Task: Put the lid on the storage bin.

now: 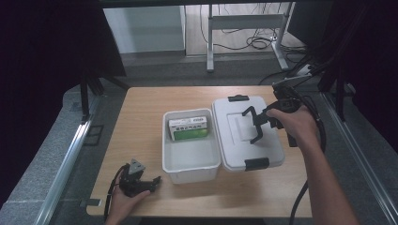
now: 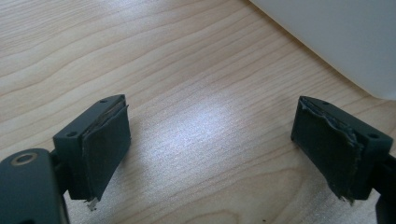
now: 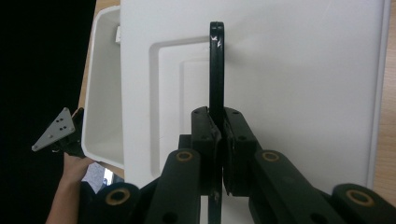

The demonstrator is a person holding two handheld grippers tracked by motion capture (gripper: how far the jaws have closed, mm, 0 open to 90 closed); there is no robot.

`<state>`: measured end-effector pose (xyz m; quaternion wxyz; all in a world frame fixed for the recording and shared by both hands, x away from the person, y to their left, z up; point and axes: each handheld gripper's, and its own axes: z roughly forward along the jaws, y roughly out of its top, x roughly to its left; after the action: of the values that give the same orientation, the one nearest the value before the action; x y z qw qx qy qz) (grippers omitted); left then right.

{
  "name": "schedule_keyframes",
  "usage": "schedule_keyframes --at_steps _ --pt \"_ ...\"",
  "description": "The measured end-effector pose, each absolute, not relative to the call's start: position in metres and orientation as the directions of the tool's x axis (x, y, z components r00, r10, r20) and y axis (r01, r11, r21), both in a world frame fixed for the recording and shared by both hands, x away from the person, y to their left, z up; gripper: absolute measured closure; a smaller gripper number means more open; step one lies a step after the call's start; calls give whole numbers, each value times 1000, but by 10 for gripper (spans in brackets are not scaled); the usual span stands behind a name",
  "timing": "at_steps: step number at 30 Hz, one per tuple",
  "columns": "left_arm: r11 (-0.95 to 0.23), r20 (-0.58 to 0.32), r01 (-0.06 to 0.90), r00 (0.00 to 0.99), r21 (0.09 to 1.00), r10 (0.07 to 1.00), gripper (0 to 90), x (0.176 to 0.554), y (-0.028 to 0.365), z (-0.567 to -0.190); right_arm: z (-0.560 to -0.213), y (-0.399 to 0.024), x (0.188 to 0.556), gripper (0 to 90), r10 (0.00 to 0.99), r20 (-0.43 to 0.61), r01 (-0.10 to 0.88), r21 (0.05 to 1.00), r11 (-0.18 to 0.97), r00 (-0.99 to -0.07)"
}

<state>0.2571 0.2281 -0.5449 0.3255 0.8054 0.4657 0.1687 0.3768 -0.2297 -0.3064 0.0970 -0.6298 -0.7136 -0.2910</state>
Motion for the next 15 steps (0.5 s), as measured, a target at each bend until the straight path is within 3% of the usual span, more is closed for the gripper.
schedule_keyframes --at_steps 15 --pt "-356 -32 641 511 680 859 117 257 228 -545 -306 -197 383 848 837 503 954 290 72 -216"
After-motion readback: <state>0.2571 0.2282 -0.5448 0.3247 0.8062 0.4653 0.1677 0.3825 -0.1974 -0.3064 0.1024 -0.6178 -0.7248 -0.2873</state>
